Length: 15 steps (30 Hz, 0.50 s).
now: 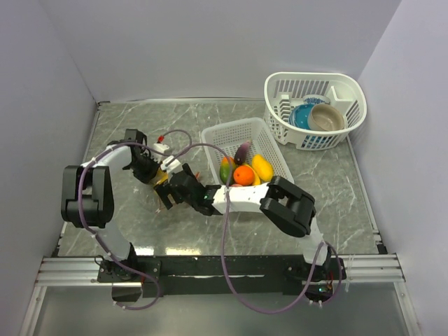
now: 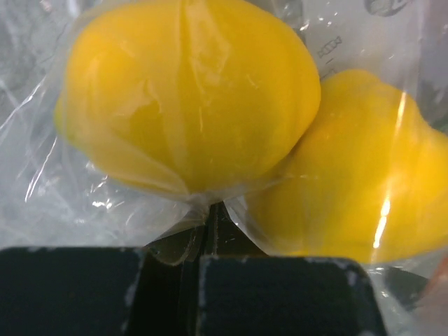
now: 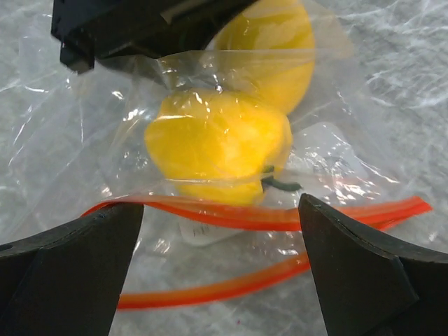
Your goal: Open the zip-top bag and remove the fake food
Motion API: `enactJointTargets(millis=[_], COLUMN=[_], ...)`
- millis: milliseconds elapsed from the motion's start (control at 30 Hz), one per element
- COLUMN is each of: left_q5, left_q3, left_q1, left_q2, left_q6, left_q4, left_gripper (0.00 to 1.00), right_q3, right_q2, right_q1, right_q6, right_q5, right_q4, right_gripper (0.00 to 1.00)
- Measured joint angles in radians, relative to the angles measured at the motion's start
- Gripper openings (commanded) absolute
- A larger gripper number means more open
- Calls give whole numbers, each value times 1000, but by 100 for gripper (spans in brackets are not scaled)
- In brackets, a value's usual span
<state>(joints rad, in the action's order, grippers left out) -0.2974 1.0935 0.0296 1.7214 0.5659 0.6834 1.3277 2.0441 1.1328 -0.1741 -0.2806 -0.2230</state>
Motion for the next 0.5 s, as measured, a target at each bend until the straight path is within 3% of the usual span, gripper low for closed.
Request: enactJointTargets(millis=[267,467,500], left_q5=[2,17,19], left_q3=[-2,-26,-26], left_q1=[25,33,33], left_q2=[11,18,19], left_q6=[-10,-9,-9], left_q4=[-16,-47,-48], left_gripper=[1,1,1], right_q3=[31,-93,-126], right_q2=[47,-47,-77], right_q1=[-7,19,27], right_q6=[-23,-84,-94], right_q5=[1,-134,-143], right_q4=[23,68,76], right_gripper=[100,100,95])
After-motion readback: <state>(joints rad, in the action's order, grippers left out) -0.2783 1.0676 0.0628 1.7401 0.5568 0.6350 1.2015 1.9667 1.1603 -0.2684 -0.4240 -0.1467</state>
